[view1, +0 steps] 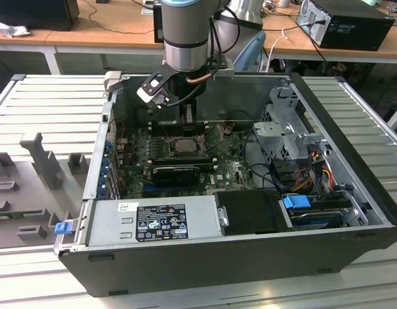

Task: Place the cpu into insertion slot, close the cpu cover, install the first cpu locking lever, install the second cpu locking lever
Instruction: 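Close the cpu cover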

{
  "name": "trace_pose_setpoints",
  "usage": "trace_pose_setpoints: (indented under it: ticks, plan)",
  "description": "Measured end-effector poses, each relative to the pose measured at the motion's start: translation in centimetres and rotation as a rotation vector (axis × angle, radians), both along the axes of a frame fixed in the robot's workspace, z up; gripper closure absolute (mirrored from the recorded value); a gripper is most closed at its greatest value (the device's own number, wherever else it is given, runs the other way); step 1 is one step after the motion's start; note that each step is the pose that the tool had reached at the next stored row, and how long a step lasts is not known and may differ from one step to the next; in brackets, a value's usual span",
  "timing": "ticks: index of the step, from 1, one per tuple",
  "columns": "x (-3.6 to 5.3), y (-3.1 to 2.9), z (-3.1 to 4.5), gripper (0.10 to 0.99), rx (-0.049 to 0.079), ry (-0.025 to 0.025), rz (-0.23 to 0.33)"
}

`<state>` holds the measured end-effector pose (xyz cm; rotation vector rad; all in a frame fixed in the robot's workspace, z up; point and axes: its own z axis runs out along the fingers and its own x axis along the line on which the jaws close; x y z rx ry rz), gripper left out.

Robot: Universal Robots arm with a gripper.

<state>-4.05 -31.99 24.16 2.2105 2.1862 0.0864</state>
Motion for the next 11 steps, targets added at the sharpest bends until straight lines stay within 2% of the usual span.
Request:
trace_pose_setpoints:
  ticks: [1, 7, 9, 11]
  plan:
    - [0.32, -0.08, 0.00, 0.980, 0.000, 0.0004, 0.000]
    - [0.79, -0.14, 0.05, 0.980, 0.001, 0.0005, 0.000]
    - [0.80, -0.11, 0.65, 0.980, 0.002, 0.0004, 0.000]
    - [1.04, -0.11, 0.73, 0.980, 0.002, 0.0003, 0.000]
